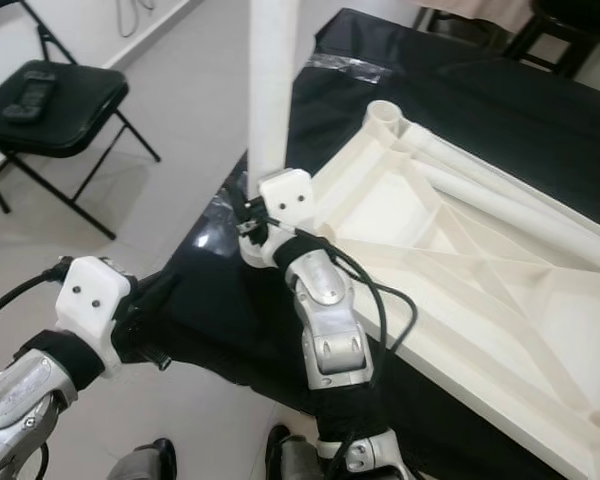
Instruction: Building children table
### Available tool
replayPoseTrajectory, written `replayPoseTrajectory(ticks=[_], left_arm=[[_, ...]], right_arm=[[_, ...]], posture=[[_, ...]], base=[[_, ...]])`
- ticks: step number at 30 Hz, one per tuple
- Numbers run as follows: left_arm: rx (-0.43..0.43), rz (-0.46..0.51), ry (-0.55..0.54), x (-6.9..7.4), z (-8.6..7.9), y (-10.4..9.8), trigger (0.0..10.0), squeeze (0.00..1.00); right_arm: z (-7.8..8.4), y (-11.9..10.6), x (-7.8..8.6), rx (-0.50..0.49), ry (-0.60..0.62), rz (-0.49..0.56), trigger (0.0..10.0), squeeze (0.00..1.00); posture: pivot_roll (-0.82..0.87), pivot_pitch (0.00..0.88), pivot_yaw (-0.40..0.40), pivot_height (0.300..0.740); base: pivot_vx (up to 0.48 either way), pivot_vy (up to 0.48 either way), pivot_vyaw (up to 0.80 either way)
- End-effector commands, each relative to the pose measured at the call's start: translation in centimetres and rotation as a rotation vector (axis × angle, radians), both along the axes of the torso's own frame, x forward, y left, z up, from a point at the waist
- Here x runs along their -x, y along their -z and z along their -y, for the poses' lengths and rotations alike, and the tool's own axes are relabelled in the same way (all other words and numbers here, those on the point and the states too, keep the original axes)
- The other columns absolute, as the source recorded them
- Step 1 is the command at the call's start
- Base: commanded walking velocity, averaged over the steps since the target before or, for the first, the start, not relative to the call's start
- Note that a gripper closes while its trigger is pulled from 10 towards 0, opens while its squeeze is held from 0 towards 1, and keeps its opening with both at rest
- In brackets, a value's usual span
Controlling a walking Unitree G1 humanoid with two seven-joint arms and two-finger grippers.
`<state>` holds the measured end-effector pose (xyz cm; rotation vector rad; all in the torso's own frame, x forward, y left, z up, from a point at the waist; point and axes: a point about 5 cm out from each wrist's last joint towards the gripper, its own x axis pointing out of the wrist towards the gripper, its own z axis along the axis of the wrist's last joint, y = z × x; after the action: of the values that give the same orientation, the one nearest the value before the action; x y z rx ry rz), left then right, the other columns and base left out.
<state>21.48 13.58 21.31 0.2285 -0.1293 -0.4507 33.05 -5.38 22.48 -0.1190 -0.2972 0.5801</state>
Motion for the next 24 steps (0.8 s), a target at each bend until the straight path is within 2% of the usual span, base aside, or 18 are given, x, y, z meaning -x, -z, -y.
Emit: replayPoseTrajectory(ticks=[1,2,3,5,6,10,11,12,13,14,16,24], left_arm=[[-0.014,-0.034,0.004,0.1,-0.1,0.7,10.0,0.0],[-0.016,-0.029,-0.003,0.0,-0.3,0.5,10.0,0.0],[-0.017,-0.026,-0.007,-0.1,-0.4,0.5,10.0,0.0],[-0.017,-0.023,-0.009,-0.1,-0.4,0.4,10.0,0.0],[-0.017,-0.023,-0.008,-0.2,-0.4,0.4,10.0,0.0],[-0.014,-0.024,-0.004,-0.2,-0.3,0.5,10.0,0.0],[-0.013,-0.024,-0.003,-0.2,-0.2,0.5,10.0,0.0],[-0.011,-0.023,-0.003,-0.3,-0.2,0.5,10.0,0.0],[-0.011,-0.023,-0.003,-0.3,-0.2,0.5,10.0,0.0],[-0.01,-0.022,-0.004,-0.3,-0.2,0.5,10.0,0.0],[-0.007,-0.02,-0.005,-0.4,-0.1,0.5,10.0,0.0],[-0.008,-0.02,-0.011,-0.3,-0.1,0.5,10.0,0.0]], right_arm=[[0.1,4.1,-0.5,0.098,-0.004,-0.169,10.0,0.0],[0.2,3.8,-0.7,0.091,-0.008,-0.166,10.0,0.0],[0.1,3.6,-0.8,0.085,-0.039,-0.166,10.0,0.19],[0.0,3.2,-0.9,0.068,-0.071,-0.166,10.0,0.19],[0.0,2.6,-0.8,0.045,-0.078,-0.165,10.0,1.0],[-0.3,1.2,-0.5,0.019,-0.147,-0.136,10.0,1.0],[-0.3,0.4,-0.4,0.011,-0.222,-0.122,10.0,1.0],[0.0,-0.3,-0.5,0.031,-0.309,-0.101,10.0,0.93],[0.0,-0.3,-0.5,0.031,-0.309,-0.101,10.0,0.93],[0.6,-0.9,-0.8,0.07,-0.38,-0.077,10.0,0.0],[1.4,-1.5,-1.3,0.128,-0.488,-0.064,10.0,0.0],[2.0,-2.1,-2.1,0.234,-0.659,-0.057,10.0,0.0]], posture=[[0.14,0.287,-0.122,0.74],[0.14,0.283,-0.122,0.74],[0.14,0.282,-0.122,0.74],[0.14,0.282,-0.122,0.74],[0.14,0.277,-0.127,0.74],[0.14,0.275,-0.129,0.74],[0.14,0.273,-0.133,0.74],[0.14,0.272,-0.134,0.74],[0.14,0.272,-0.134,0.74],[0.14,0.271,-0.138,0.74],[0.14,0.269,-0.142,0.74],[0.15,0.267,-0.14,0.74]], base=[[0.0,0.0,0.0],[0.0,0.0,0.0],[0.0,0.0,0.0],[0.0,0.0,0.0],[0.0,0.0,0.0],[0.0,0.0,0.0],[0.0,0.0,0.0],[0.0,0.0,0.0],[0.0,0.0,0.0],[0.0,0.0,0.0],[0.0,0.0,0.0],[0.0,0.0,0.0]])
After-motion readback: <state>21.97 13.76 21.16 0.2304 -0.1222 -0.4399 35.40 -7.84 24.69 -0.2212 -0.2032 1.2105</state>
